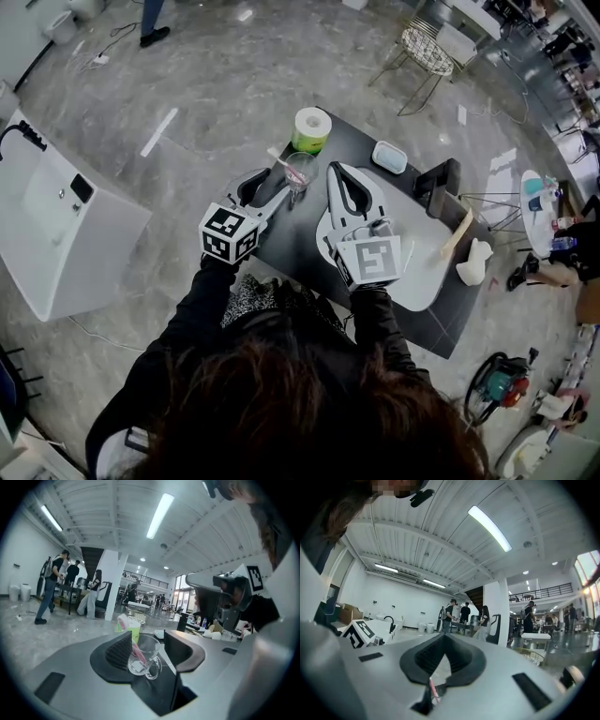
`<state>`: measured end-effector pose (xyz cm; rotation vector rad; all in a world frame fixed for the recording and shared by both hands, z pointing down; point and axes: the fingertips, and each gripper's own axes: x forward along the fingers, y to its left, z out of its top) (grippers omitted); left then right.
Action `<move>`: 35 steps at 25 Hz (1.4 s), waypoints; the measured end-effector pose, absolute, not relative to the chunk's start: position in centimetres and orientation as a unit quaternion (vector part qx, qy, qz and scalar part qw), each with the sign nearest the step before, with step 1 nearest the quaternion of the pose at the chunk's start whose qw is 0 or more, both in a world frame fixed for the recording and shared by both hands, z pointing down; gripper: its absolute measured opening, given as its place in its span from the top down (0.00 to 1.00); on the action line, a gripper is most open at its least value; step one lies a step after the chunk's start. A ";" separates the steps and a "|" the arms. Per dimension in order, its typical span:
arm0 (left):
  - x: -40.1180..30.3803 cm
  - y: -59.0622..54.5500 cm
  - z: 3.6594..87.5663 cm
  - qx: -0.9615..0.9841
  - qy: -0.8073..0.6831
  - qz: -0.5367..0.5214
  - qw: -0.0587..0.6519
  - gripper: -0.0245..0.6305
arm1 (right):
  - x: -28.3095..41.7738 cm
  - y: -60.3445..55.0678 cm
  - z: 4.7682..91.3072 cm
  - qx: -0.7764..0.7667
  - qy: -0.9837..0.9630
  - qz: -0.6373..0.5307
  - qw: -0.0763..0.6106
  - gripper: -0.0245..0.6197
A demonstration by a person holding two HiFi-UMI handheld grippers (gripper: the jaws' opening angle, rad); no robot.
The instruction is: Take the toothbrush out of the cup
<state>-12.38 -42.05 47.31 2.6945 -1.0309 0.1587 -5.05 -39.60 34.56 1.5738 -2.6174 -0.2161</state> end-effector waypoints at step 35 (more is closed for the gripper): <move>-11.0 -47.7 50.5 0.919 -0.366 0.069 0.126 0.89 | -0.2 -40.3 36.6 0.536 -0.839 -0.059 0.070 0.96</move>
